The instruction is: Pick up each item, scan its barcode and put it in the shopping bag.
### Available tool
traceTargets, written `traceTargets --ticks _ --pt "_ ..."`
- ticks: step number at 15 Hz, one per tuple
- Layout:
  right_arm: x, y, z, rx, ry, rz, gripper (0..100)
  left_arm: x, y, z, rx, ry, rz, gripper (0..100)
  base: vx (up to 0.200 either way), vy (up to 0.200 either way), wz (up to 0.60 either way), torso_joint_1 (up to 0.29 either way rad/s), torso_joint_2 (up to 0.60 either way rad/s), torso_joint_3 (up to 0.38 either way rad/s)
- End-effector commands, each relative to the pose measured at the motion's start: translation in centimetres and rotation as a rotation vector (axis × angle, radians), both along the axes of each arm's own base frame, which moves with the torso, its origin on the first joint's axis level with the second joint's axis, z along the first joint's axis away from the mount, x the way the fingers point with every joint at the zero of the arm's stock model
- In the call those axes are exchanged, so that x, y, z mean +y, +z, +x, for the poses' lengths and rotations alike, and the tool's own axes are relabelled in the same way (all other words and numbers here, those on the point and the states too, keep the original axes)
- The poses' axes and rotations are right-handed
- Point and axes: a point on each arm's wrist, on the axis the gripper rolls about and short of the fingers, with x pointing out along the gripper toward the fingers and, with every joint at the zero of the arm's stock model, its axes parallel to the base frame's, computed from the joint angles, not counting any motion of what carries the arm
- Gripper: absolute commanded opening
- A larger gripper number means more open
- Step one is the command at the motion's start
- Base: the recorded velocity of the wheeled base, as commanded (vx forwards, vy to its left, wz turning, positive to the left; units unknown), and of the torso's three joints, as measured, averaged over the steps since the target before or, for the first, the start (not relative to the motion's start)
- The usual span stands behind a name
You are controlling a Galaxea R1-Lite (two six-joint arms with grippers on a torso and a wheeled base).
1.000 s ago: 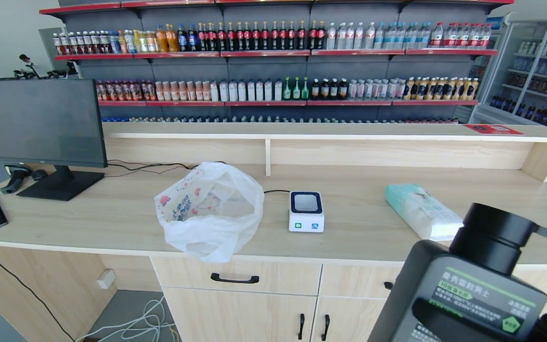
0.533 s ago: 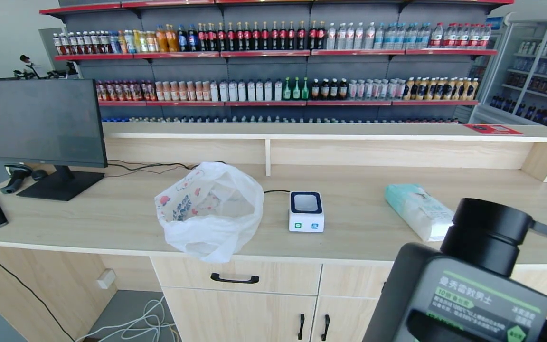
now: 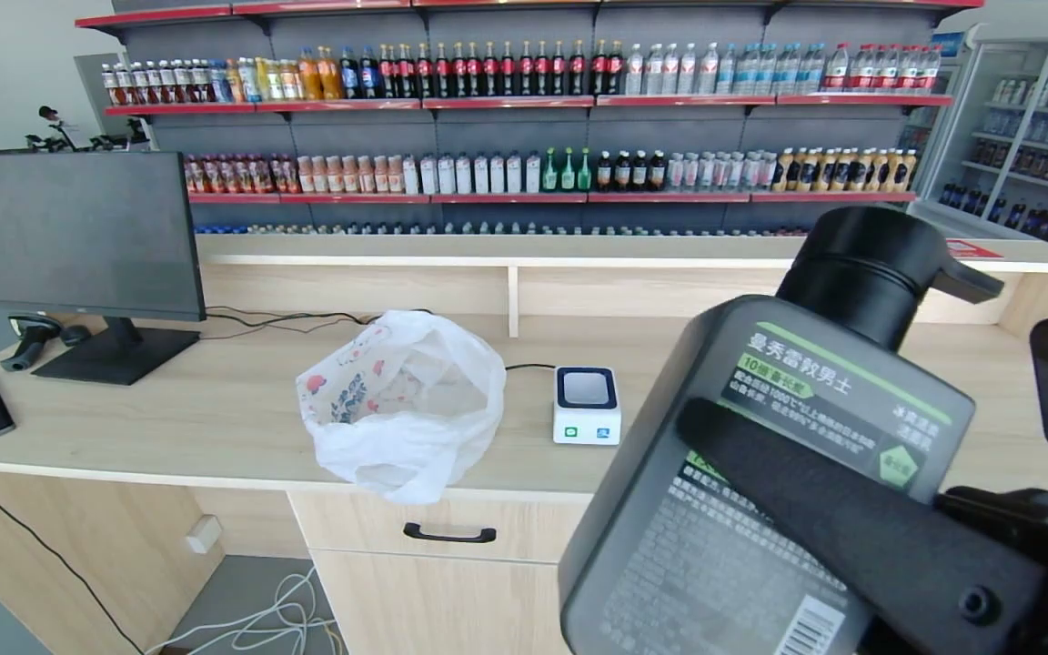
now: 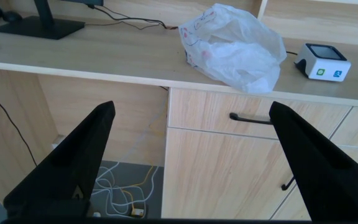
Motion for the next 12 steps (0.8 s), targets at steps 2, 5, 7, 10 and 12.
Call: traceTargets --ticks 2,5,7,10,12 --pt "2.1 0.5 1.3 -0.005 -0.011 0.019 0 0.0 0.0 0.0 0.001 0.000 -0.002 100 0.000 0.000 0.00 0.000 0.00 0.000" --pt "2.4 0.9 1.5 0.007 -0.002 0.042 0 0.0 0.0 0.0 0.001 0.000 0.000 100 0.000 0.000 0.00 0.000 0.00 0.000" --pt "2.5 1.5 1.6 0.005 0.002 0.069 0 0.0 0.0 0.0 0.001 0.000 0.000 100 0.000 0.000 0.00 0.000 0.00 0.000" --pt "2.5 1.4 1.6 0.010 0.006 0.068 0 0.0 0.0 0.0 0.001 0.000 0.000 100 0.000 0.000 0.00 0.000 0.00 0.000" --pt "2.5 1.4 1.6 0.010 0.006 0.068 0 0.0 0.0 0.0 0.001 0.000 0.000 100 0.000 0.000 0.00 0.000 0.00 0.000"
